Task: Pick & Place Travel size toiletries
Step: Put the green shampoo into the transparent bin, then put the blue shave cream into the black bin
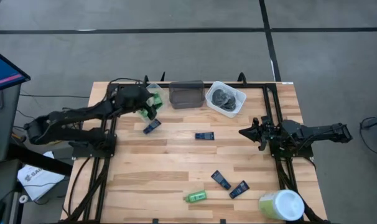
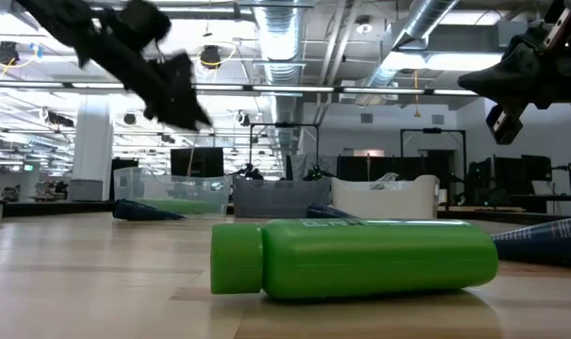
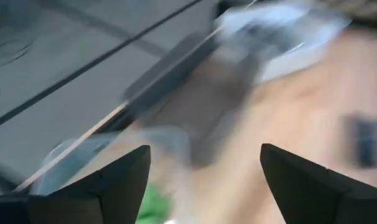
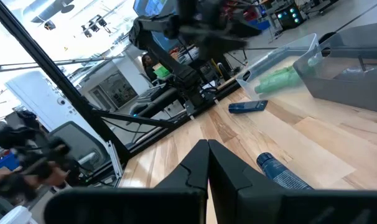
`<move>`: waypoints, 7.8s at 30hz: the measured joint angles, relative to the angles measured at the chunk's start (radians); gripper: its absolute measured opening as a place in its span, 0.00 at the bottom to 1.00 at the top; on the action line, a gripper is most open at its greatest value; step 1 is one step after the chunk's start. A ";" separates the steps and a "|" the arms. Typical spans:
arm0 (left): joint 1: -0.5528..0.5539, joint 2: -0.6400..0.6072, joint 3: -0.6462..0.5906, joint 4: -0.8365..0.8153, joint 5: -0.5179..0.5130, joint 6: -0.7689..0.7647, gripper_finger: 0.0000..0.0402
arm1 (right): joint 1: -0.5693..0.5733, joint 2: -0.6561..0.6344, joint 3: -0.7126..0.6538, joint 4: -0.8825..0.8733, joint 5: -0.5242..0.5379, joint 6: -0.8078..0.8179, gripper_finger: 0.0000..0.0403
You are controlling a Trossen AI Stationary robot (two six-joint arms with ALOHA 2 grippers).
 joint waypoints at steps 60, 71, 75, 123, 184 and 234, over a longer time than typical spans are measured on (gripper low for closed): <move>-1.263 1.029 0.445 0.513 -0.542 -0.357 0.68 | 0.000 0.000 0.000 0.000 0.000 0.000 0.00; -1.263 1.037 0.445 0.508 -0.542 -0.384 0.68 | 0.000 0.000 0.000 0.000 0.000 0.000 0.00; -1.263 1.053 0.449 0.510 -0.545 -0.402 0.68 | 0.000 0.000 0.000 0.000 0.000 0.000 0.00; -1.200 1.074 0.448 0.440 -0.429 -0.382 0.23 | 0.000 0.000 0.000 0.000 0.000 0.000 0.00; -0.034 -0.006 -0.169 -0.136 -0.357 -0.222 0.25 | 0.000 0.000 0.000 0.000 0.000 0.000 0.00; -0.298 0.297 0.197 -0.806 0.018 -0.720 0.71 | 0.000 0.000 0.000 0.000 0.000 0.000 0.00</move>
